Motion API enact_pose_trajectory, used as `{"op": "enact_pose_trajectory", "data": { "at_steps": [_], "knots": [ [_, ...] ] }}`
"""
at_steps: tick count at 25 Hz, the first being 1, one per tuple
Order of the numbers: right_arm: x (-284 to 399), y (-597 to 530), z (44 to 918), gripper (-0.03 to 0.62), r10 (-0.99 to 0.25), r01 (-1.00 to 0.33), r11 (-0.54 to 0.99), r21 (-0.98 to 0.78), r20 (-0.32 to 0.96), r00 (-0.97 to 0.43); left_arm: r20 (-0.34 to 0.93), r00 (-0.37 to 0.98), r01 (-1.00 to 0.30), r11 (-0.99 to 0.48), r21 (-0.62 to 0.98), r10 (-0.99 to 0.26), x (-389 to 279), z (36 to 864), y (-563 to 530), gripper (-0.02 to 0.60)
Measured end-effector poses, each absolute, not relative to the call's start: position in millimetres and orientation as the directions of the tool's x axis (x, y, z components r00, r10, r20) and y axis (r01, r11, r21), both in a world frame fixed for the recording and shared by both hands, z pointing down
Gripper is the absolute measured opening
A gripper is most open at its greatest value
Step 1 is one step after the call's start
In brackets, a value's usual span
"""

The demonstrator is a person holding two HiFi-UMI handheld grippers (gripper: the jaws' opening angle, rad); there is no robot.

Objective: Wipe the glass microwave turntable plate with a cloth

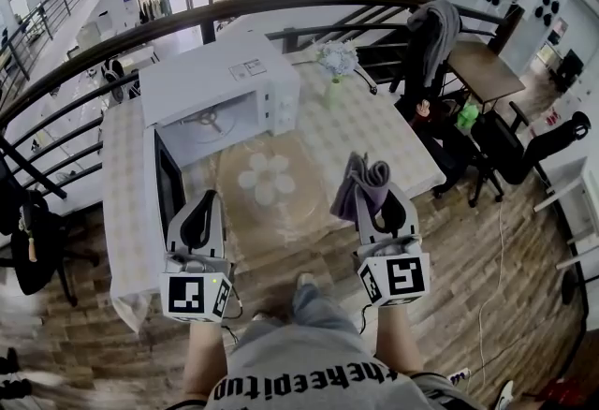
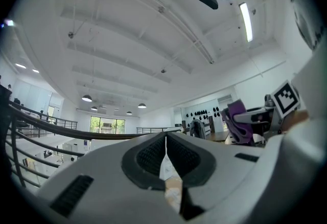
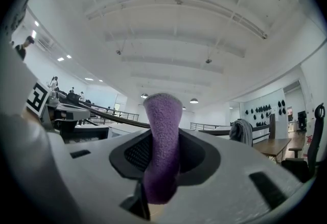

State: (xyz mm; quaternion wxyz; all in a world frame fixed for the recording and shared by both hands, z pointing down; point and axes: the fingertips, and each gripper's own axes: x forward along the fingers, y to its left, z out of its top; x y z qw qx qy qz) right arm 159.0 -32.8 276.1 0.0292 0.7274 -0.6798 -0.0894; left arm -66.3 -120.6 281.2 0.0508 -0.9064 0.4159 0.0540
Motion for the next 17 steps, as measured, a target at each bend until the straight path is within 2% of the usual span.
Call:
{"op": "enact_pose_trajectory", "data": {
  "at_steps": [17],
  "knots": [
    [149.2, -22.6, 269.2, 0.110, -0.992, -0.986, -0.074, 0.150, -0.115, 0.057, -0.126, 0.655, -0.754, -0.655, -0.043, -0.745, -73.4, 284.3, -111.4, 0.011]
  ]
}}
